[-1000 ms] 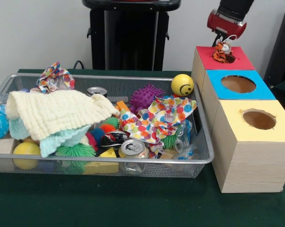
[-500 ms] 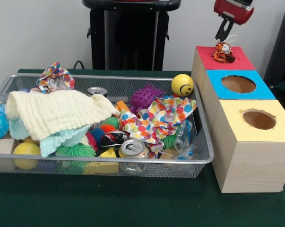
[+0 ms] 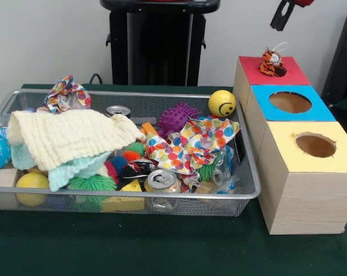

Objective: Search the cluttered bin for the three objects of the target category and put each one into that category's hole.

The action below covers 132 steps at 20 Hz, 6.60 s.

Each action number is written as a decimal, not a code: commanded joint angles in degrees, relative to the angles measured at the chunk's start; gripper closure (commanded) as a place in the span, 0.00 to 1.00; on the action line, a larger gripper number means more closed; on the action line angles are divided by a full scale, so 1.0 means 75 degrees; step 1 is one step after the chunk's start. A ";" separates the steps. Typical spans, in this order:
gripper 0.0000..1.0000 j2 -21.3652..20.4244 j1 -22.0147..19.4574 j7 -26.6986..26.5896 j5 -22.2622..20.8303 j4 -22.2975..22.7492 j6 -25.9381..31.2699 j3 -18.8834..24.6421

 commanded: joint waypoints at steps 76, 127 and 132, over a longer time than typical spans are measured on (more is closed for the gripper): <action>1.00 0.0135 -0.3677 0.0094 -0.2082 -0.0854 0.0085 0.3632; 1.00 -0.1057 -0.4978 0.0502 -0.1906 0.0771 0.0275 0.4913; 1.00 -0.1098 -0.4821 0.0787 -0.2053 0.0592 0.0067 0.4544</action>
